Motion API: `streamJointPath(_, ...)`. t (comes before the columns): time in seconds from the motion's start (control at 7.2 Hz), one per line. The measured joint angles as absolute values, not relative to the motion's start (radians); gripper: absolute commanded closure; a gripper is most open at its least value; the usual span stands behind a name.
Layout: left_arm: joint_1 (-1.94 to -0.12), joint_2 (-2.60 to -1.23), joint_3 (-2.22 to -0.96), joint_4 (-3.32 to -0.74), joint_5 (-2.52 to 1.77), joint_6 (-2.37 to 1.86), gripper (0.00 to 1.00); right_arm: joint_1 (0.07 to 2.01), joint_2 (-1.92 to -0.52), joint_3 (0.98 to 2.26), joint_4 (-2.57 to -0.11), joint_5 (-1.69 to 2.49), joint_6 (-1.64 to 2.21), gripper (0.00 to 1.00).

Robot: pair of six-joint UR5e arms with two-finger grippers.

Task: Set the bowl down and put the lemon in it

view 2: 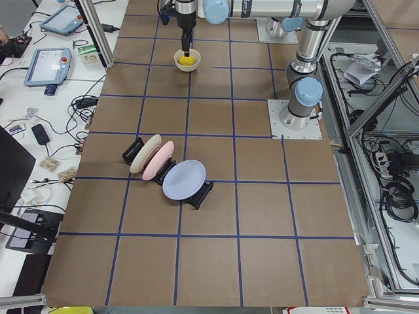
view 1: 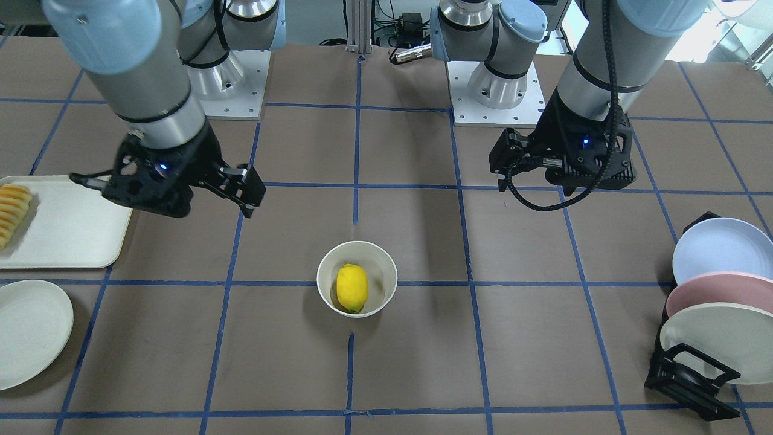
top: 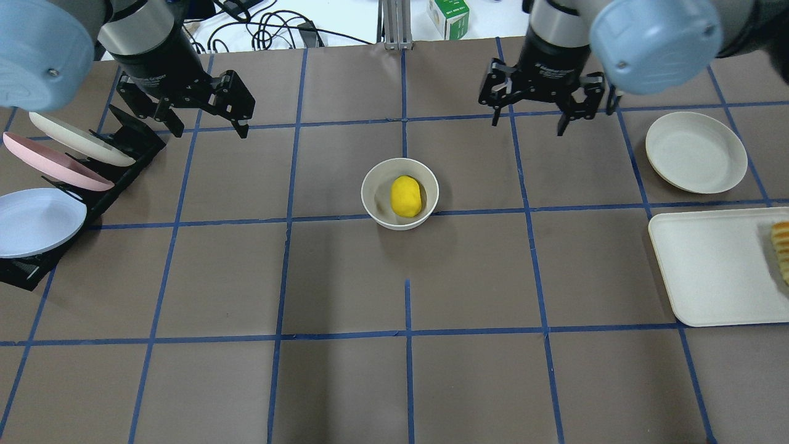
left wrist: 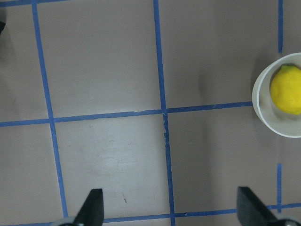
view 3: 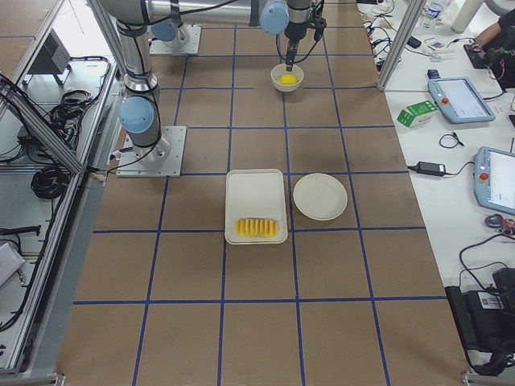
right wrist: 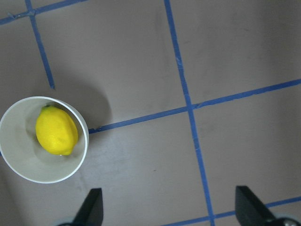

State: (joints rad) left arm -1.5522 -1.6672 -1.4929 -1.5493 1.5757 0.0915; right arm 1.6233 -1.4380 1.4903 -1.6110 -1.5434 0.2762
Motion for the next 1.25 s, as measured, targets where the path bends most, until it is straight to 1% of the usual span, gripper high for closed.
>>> streamJointPath(0.28, -1.552, -1.667, -1.494, -1.549, 1.576, 0.092, 0.00, 1.553, -1.509, 1.510, -1.514, -1.554, 0.185, 0.00)
streamJointPath(0.56, -1.552, -1.668, -1.496, -1.550, 1.576, 0.094, 0.00, 1.520, -1.557, 1.531, -1.477, -1.574, 0.155, 0.00)
streamJointPath(1.25, -1.556, -1.664, -1.498, -1.553, 1.575, 0.090, 0.00, 1.523, -1.600, 1.544, -1.469, -1.570, 0.164, 0.00)
